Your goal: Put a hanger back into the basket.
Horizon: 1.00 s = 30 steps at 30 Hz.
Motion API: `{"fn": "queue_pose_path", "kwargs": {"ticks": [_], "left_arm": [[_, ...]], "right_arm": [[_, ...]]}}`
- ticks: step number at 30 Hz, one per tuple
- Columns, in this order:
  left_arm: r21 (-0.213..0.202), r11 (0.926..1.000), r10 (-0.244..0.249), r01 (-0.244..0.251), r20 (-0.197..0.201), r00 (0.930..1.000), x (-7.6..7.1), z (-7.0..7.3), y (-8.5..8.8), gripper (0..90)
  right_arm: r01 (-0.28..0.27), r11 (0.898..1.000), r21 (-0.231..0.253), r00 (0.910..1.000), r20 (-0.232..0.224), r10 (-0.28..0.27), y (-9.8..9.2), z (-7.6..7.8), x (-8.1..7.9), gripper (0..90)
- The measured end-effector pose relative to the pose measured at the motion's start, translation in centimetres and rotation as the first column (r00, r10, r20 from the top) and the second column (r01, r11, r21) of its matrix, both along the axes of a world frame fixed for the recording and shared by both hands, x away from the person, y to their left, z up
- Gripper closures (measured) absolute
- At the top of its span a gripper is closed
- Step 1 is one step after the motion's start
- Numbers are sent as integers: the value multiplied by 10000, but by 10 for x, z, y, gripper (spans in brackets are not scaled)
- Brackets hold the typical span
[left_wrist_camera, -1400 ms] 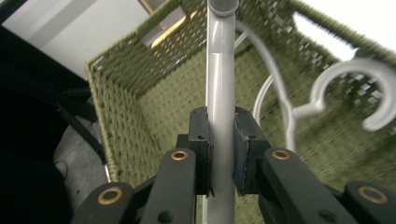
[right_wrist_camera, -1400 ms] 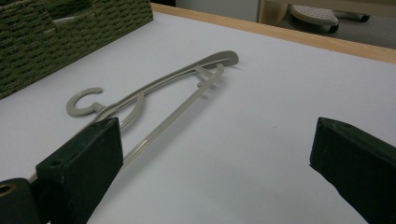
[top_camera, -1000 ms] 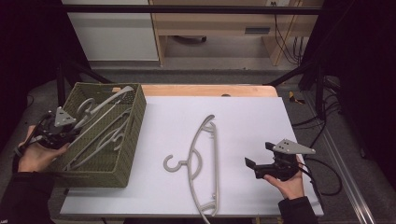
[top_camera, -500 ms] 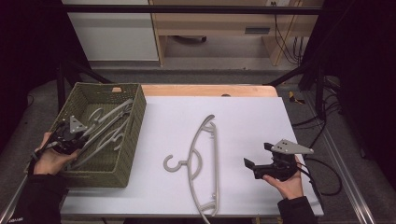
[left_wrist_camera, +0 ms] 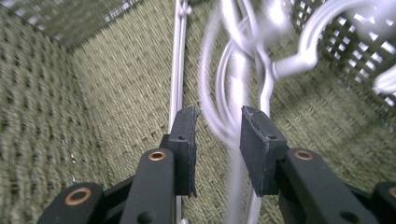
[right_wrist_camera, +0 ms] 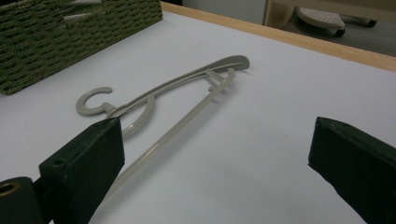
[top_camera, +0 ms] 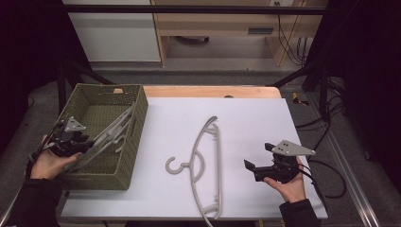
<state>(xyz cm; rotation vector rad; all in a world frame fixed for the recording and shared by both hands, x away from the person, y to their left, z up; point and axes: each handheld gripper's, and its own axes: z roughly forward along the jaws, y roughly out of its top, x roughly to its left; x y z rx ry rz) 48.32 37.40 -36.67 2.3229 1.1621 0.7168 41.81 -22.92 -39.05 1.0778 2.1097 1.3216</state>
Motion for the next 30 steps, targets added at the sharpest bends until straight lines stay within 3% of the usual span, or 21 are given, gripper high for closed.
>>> {"fn": "queue_pose_path", "kwargs": {"ticks": [5, 8, 11, 13, 17, 18, 19, 20, 22, 27, 30], "left_arm": [[-635, 9976, -256, 290, 536, 9982, -13, 9, -6, 553], [-1676, 9824, -638, 822, 1127, 9916, -28, 16, -13, 487], [-2395, 9638, -778, 1175, 1690, 9825, -40, 19, -21, 424], [-2866, 9470, -905, 1455, 1967, 9763, -47, 21, -28, 381], [-3875, 9003, -1066, 1982, 2452, 9636, -57, 24, -44, 309], [-3875, 9003, -1066, 1982, 2452, 9636, -57, 24, -44, 296], [-4195, 8786, -1196, 2282, 2693, 9556, -62, 23, -53, 280], [-4290, 8702, -1269, 2422, 2798, 9516, -65, 23, -60, 264], [-4369, 8600, -1430, 2636, 2896, 9464, -68, 21, -68, 230], [-4405, 8499, -1575, 2893, 3115, 9371, -74, 12, -89, 158], [-4444, 8444, -1714, 2993, 3051, 9368, -75, 5, -98, 133]], "right_arm": [[-62, 9999, 115, 9999, 150, 60, 2, 5, -1, 40], [51, 9996, 284, 9999, 111, -54, 3, 8, -2, 35], [93, 9988, 479, 9999, 91, -98, 3, 9, -2, 33], [108, 9987, 503, 9999, 72, -112, 4, 11, -2, 34], [60, 9987, 508, 10000, 59, -64, 9, 14, -3, 33], [60, 9987, 508, 10000, 59, -64, 9, 14, -3, 33], [15, 9990, 444, 10000, 65, -18, 12, 16, -3, 33], [4, 9991, 429, 10000, 86, -8, 14, 18, -3, 35], [4, 9994, 354, 10000, 74, -7, 17, 20, -3, 38], [-38, 10000, 79, 10000, 22, 38, 27, 24, -1, 40], [-26, 10000, 67, 10000, -14, 26, 33, 25, 1, 44]]}}
